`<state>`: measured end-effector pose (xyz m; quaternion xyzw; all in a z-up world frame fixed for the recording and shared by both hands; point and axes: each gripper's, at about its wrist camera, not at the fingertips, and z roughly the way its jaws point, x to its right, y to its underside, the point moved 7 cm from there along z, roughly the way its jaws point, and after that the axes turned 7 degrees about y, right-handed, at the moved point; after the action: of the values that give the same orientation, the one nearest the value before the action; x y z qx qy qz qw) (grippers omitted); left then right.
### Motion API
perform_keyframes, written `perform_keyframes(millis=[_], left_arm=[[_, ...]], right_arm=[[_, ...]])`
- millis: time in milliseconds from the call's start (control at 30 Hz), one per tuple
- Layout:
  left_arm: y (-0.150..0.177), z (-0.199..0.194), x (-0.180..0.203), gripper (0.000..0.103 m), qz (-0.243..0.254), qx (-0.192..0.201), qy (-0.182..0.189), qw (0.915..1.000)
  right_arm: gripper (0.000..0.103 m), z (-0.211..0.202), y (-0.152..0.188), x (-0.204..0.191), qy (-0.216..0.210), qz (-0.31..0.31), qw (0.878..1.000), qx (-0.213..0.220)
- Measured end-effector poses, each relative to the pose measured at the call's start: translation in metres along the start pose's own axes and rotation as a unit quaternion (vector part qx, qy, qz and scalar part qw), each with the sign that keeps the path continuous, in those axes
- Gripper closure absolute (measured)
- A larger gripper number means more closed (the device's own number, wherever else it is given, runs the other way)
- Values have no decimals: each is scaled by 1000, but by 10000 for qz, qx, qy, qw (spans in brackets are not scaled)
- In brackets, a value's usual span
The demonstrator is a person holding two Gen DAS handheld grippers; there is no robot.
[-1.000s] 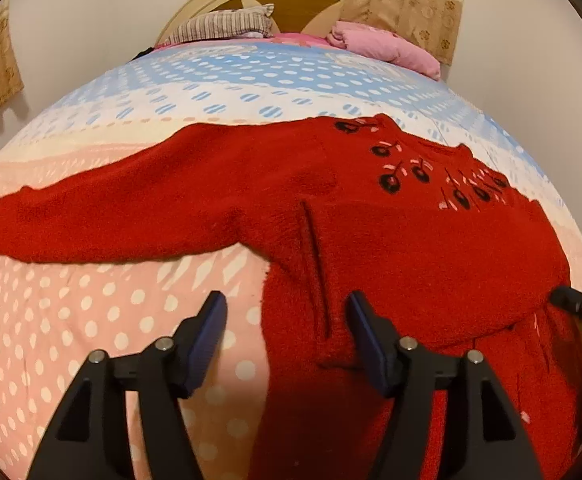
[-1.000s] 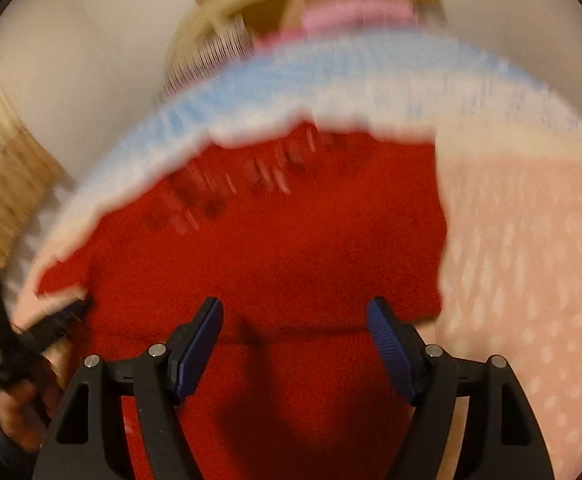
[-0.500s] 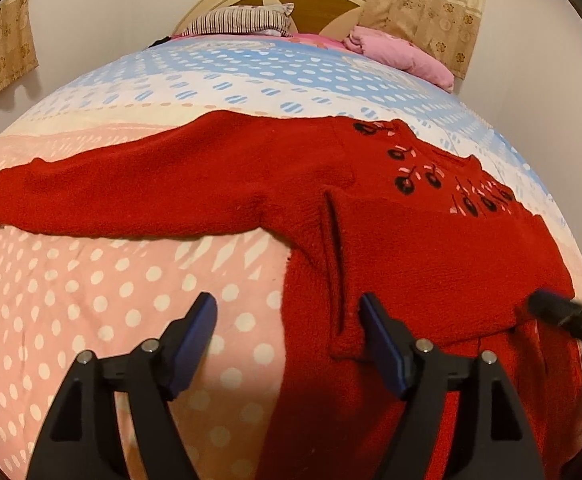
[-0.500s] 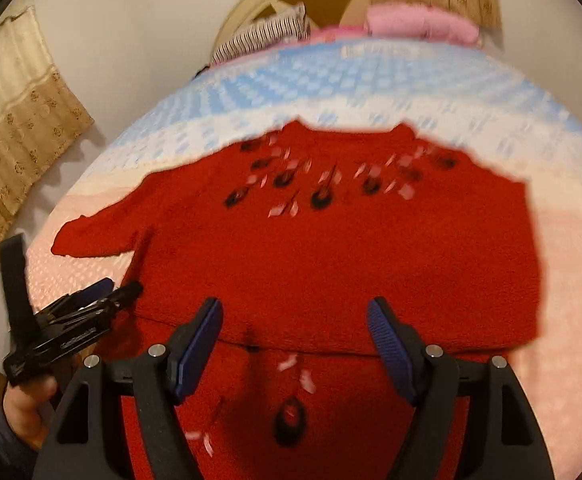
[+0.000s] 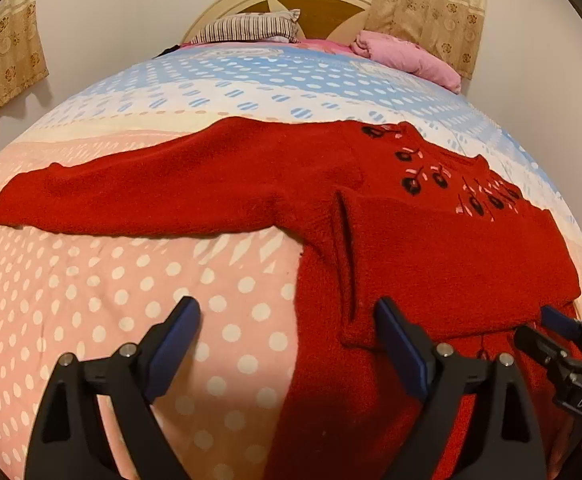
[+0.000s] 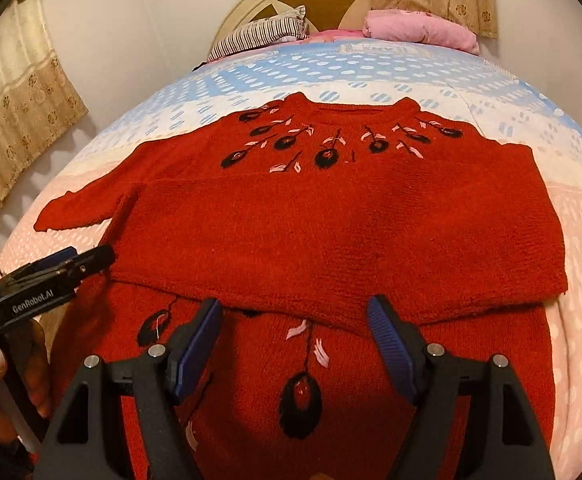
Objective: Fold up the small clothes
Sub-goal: 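Move the left gripper over to the other sleeve's cuff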
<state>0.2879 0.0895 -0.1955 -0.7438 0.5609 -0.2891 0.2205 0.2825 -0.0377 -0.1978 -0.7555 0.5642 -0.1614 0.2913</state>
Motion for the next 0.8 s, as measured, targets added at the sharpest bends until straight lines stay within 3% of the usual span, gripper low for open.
perform_keyframes(millis=[133, 400, 533, 800], left_arm=[[2, -2, 2, 11, 96, -33, 8, 9999], [8, -15, -23, 11, 63, -14, -62, 10000], [9, -15, -45, 11, -319, -79, -9, 9995], [7, -27, -65, 11, -345, -8, -76, 9994]], right_arm=[[14, -2, 7, -4, -46, -95, 9999, -61], [14, -5, 10, -2, -219, 31, 9998, -3], [14, -6, 10, -3, -246, 62, 9997, 18], [14, -10, 10, 0, -320, 155, 9993, 71]])
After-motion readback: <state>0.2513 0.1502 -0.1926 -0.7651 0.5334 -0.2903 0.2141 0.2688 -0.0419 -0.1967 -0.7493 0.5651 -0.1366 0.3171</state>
